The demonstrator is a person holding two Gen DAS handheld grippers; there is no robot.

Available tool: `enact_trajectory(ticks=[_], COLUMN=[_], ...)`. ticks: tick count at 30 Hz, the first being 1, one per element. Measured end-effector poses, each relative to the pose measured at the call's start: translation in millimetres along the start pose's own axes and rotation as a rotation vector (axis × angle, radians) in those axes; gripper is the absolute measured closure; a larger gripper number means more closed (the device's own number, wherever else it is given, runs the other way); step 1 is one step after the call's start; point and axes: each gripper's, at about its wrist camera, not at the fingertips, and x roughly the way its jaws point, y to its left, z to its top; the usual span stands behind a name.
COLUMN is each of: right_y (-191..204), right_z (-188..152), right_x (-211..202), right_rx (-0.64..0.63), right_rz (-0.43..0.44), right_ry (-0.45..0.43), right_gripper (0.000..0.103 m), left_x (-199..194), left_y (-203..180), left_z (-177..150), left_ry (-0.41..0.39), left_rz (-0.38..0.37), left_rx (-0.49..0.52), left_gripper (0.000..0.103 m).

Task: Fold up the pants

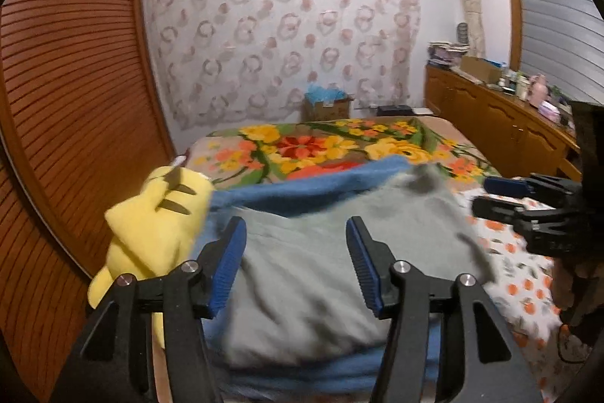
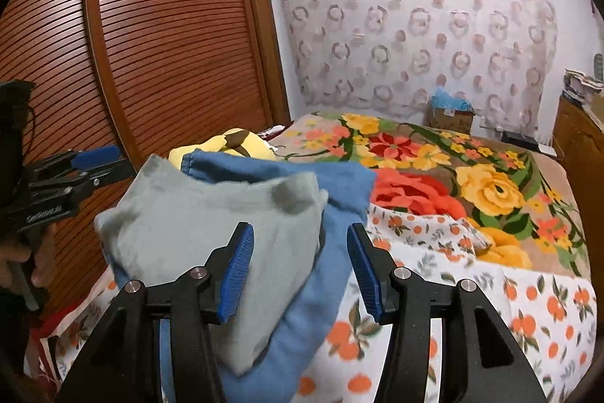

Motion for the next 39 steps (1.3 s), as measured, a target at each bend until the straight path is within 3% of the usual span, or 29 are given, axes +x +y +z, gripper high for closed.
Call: enact_trajectory(ticks=[3, 7, 13, 22, 30, 39], right_y=[0.0, -3.1, -5.6, 18.1, 58.1, 86.6], right_z=[-14.4, -35.7, -68.0, -103.7, -138.7, -159.5], right_x=[-20.5, -56.1, -111.5, -183.6, -240.1, -280.9], right_rx=[0.008, 0.033, 0.049, 0.086, 0.090, 0.109], right_rz=[-0.025, -0.057, -0.129, -0.222, -0.268, -0.301], right_ry=[0.001, 0.001, -0.005, -0.032, -0.070, -0.105], right_gripper=[0.049, 0.049, 0.043, 0.015, 0.011, 0.011], left_x=[-15.7, -26.4, -41.0, -72.0, -101.2, -156.2], left_y=[-27.2, -57.0, -101.7, -150.7, -186.0, -200.4], left_z=[-9.7, -18.0, -33.3, -57.2, -81.9, -100.0], left_ry=[-0.010, -0.019, -0.029, -0.061, -0.045, -0.103], left_rz=[-0.020, -0.066, -0.096, -0.115, -0.119, -0.135], left_rx=[0.014, 0.015, 0.029, -0.004, 0.025, -0.012], left_gripper=[0.040, 0.025, 0.020, 0.019, 0.015, 0.014])
